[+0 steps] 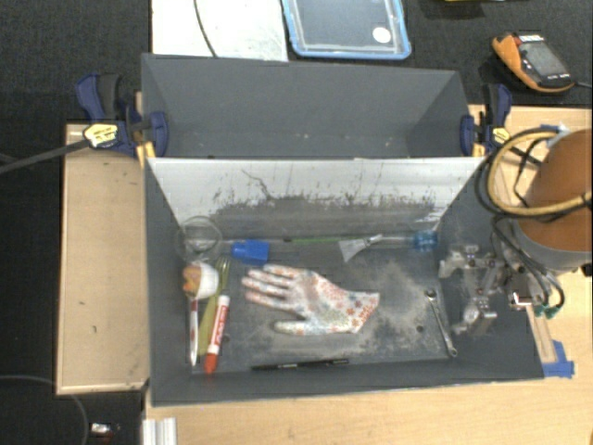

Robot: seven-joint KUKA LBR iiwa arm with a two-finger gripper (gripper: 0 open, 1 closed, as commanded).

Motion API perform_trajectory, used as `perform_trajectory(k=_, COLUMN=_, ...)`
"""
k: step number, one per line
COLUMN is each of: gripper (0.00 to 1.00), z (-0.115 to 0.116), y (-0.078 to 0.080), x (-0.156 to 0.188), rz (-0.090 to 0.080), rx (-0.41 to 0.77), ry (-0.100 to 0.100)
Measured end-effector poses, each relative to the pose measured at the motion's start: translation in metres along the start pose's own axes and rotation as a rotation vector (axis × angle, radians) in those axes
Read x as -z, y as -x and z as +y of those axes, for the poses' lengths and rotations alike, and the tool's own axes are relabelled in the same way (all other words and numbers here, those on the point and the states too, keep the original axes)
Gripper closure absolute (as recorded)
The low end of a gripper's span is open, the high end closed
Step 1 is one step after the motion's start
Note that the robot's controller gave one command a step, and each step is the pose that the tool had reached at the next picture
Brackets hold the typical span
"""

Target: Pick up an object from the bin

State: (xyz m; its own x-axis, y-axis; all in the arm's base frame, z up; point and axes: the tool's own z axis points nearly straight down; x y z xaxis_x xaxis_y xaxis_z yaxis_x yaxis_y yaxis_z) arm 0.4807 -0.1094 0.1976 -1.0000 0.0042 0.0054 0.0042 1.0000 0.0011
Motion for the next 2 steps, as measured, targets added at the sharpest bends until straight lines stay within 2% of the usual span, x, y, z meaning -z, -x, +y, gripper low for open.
perform_trajectory(k=1, gripper=0.0, z=0.001, y=0.002, x=0.004, rz=-0.008, rx=0.005, ry=-0.001)
perform_trajectory(k=2, gripper=0.0, z=0.034, y=0.008, x=-0.051, rz=-0.015, rx=0.248, ry=-0.005)
